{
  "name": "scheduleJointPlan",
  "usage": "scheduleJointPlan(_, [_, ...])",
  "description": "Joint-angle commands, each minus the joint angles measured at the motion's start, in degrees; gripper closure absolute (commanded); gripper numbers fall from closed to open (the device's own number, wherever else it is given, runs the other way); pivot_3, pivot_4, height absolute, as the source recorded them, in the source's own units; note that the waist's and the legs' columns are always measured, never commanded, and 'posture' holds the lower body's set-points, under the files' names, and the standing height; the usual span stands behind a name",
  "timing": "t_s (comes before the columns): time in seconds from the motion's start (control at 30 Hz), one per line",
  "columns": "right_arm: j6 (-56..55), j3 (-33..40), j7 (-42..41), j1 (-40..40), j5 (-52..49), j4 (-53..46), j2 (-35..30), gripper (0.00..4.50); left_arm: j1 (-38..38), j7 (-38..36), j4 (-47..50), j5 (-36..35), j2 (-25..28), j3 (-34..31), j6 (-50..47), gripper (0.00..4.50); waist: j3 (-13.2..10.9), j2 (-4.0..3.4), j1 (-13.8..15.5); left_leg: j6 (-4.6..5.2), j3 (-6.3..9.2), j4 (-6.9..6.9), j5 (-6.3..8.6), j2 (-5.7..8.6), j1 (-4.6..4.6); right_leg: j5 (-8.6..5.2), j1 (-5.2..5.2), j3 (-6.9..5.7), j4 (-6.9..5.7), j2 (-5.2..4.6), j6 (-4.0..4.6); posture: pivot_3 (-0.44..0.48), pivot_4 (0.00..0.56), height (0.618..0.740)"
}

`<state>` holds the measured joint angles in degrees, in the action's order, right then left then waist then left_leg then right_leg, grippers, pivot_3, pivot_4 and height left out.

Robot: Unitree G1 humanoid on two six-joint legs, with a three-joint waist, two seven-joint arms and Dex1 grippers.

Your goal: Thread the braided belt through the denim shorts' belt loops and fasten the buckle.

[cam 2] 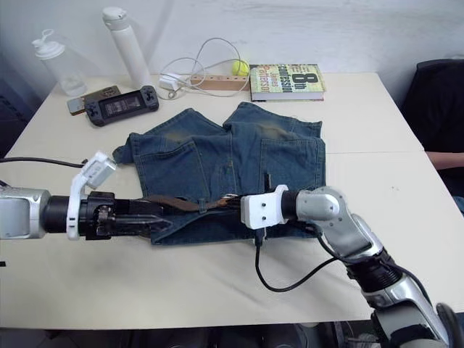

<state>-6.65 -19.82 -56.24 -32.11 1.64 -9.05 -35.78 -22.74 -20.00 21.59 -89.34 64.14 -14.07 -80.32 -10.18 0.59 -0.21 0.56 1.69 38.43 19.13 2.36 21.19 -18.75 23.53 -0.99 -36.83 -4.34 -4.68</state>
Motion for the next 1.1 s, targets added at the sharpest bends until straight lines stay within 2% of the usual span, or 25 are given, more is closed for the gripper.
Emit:
scheduleJointPlan(0.03, [-0.44,1.17,-1.84,-0.88,-1.22,-2.48,-0.71,4.5,1.37,-1.39,2.03,6.53,-0.29,3.01,2.12,0.89,0.0,0.0,0.01,0.0,0.0,-0.03,0.0,0.0,0.0,0.0,0.0,0.0,0.01,0.0,0.0,0.0,0.15,0.735])
scheduleJointPlan(0.17, [1.17,2.02,-2.56,-0.54,-1.71,-3.14,-0.83,4.5,2.1,-0.23,0.14,11.92,-1.94,5.71,2.27,2.68,-0.01,0.01,-0.01,-0.01,0.0,-0.12,-0.01,0.0,0.04,0.0,0.08,0.0,0.02,0.01,0.01,0.0,0.15,0.735])
scheduleJointPlan(0.2, [1.56,2.19,-2.66,-0.45,-1.77,-3.42,-0.89,4.5,1.88,0.81,-1.03,12.6,-3.27,5.91,2.32,3.24,-0.01,0.01,-0.04,-0.01,0.0,-0.12,-0.01,0.01,0.04,0.0,0.09,0.01,0.02,0.01,0.01,0.0,0.15,0.735])
scheduleJointPlan(0.3, [2.32,2.43,-2.71,-0.24,-1.56,-3.97,-1.11,4.5,1.68,1.31,-2.16,13.19,-6.2,6.16,1.98,4.42,-0.02,0.02,0.0,-0.01,-0.01,-0.14,-0.01,0.0,0.04,0.0,0.09,0.01,0.01,0.02,0.01,0.0,0.15,0.735])
scheduleJointPlan(0.57, [4.07,2.54,-2.53,1.2,-1.18,-6.18,-1.81,4.5,3.46,8.55,-4.97,17.57,-15.9,6.98,0.57,4.42,-0.03,0.03,0.08,-0.01,0.0,-0.13,-0.01,0.01,0.04,0.0,0.1,0.0,0.0,0.01,0.0,0.0,0.15,0.735])
scheduleJointPlan(0.67, [3.96,2.76,-2.1,1.21,-0.83,-7.12,-1.91,4.5,6.67,11.71,-3.8,23.51,-18.71,8.79,1.63,4.42,-0.02,0.03,-0.06,-0.01,-0.01,-0.12,-0.01,0.01,0.04,0.0,0.1,0.01,-0.02,0.01,0.0,0.0,0.15,0.735])
scheduleJointPlan(0.77, [2.41,3.24,-1.0,1.03,0.42,-7.42,-2.28,4.5,8.27,12.09,-2.82,26.41,-19.64,9.84,1.44,4.42,-0.01,0.01,0.11,-0.04,0.0,-0.12,-0.03,0.0,-0.01,0.0,0.06,0.0,-0.02,0.02,0.0,0.0,0.15,0.735])
scheduleJointPlan(0.87, [-4.15,3.99,1.51,0.06,4.59,-5.36,-3.73,4.5,9.38,10.89,-2.23,26.7,-20.17,10.17,0.29,4.42,0.03,-0.04,0.12,-0.05,0.0,-0.12,-0.04,0.01,-0.11,0.0,-0.02,0.01,-0.05,0.01,0.0,0.0,0.15,0.735])
scheduleJointPlan(1.0, [-13.61,6.14,4.0,-2.53,8.02,1.47,-7.24,4.5,10.17,9.33,-2.02,27.26,-19.96,10.43,-0.42,4.42,0.03,-0.05,0.09,-0.05,-0.01,-0.12,-0.04,0.03,-0.14,0.0,-0.04,0.01,-0.04,0.01,0.01,0.0,0.15,0.735])
scheduleJointPlan(1.1, [-19.67,7.08,2.45,-5.37,7.67,6.87,-10.8,4.5,10.39,7.87,-1.36,29.03,-19.02,11.36,0.19,4.42,0.03,-0.05,0.06,-0.05,-0.01,-0.13,-0.04,0.03,-0.14,0.0,-0.04,0.01,-0.03,0.01,0.01,0.0,0.15,0.735])
